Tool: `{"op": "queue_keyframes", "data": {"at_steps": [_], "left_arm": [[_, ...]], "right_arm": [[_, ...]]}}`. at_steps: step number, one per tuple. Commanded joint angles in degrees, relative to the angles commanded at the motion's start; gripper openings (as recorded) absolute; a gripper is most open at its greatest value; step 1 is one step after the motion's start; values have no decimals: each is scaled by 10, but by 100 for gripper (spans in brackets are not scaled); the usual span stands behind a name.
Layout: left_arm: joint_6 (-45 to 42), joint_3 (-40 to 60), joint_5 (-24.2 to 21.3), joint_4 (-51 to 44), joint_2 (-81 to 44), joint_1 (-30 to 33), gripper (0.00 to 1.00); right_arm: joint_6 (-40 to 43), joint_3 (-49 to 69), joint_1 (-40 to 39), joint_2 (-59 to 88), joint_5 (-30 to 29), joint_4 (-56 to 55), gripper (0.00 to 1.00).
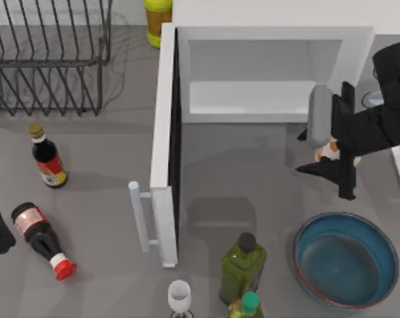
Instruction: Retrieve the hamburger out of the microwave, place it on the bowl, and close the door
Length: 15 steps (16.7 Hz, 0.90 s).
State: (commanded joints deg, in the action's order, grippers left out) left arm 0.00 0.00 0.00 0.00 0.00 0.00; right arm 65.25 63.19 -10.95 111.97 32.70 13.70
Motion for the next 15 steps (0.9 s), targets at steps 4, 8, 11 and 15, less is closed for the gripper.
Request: {"op": "queue_keyframes", "data": {"at_steps": [4, 8, 11, 15], "left_arm": [[0, 0, 0, 0, 0, 0, 100], [0, 0, 0, 0, 0, 0, 100], [0, 0, 0, 0, 0, 0, 100], [0, 0, 0, 0, 0, 0, 100]], "right_arm": [[260, -29, 61, 9, 168, 195, 0], [448, -68, 101, 37, 293, 356, 0], [529, -91, 118, 55, 344, 433, 0], [557, -101, 123, 62, 359, 460, 0]]}}
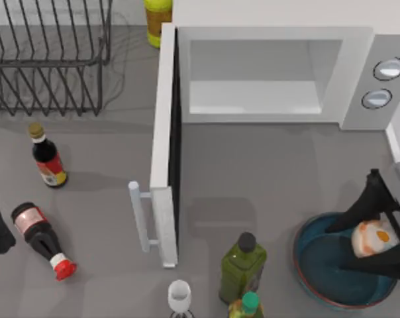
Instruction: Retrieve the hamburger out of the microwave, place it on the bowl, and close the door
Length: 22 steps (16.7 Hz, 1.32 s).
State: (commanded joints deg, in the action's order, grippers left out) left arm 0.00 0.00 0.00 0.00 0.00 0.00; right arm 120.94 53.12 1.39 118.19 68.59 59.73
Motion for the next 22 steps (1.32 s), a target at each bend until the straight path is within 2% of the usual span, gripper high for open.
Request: {"op": "queue_keyframes", "data": {"at_steps": [6, 16, 22], "left_arm": [[0, 0, 0, 0, 0, 0, 100], [0, 0, 0, 0, 0, 0, 100], [0, 0, 0, 0, 0, 0, 100]], "right_arm": [[-18, -3, -8, -3, 2, -22, 0], [-211, -73, -74, -17, 31, -259, 0], [-235, -83, -82, -17, 34, -287, 0]]}}
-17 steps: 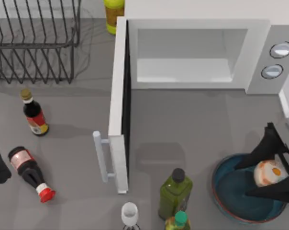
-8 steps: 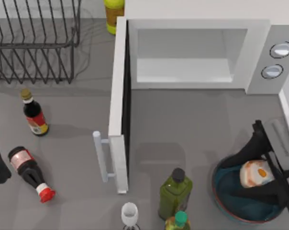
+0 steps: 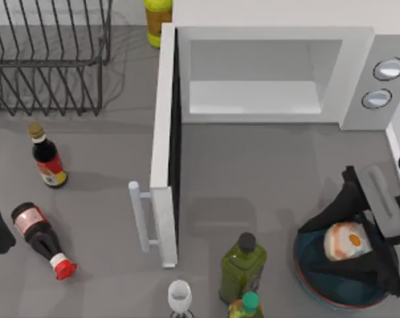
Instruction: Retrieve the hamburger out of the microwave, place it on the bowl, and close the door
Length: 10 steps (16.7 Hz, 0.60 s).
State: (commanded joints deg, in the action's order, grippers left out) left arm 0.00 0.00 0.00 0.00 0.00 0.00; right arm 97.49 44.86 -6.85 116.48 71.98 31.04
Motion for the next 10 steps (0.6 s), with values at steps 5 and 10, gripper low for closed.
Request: {"op": "queue_keyframes", "data": {"at_steps": [5, 10], "left_arm": [[0, 0, 0, 0, 0, 0, 100], [0, 0, 0, 0, 0, 0, 100]], "right_arm": [[0, 0, 0, 0, 0, 0, 38], [0, 0, 0, 0, 0, 0, 75]]}}
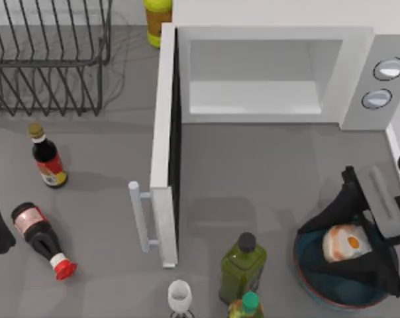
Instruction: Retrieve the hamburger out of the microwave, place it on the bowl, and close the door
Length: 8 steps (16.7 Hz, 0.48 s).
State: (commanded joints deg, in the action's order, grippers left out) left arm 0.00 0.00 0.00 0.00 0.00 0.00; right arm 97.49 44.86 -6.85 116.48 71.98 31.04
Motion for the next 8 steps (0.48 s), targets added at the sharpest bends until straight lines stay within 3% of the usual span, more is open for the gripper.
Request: {"op": "queue_keyframes", "data": {"at_steps": [3, 8], "left_arm": [[0, 0, 0, 0, 0, 0, 100], [0, 0, 0, 0, 0, 0, 100]], "right_arm": [[0, 0, 0, 0, 0, 0, 98], [0, 0, 0, 0, 0, 0, 100]]}}
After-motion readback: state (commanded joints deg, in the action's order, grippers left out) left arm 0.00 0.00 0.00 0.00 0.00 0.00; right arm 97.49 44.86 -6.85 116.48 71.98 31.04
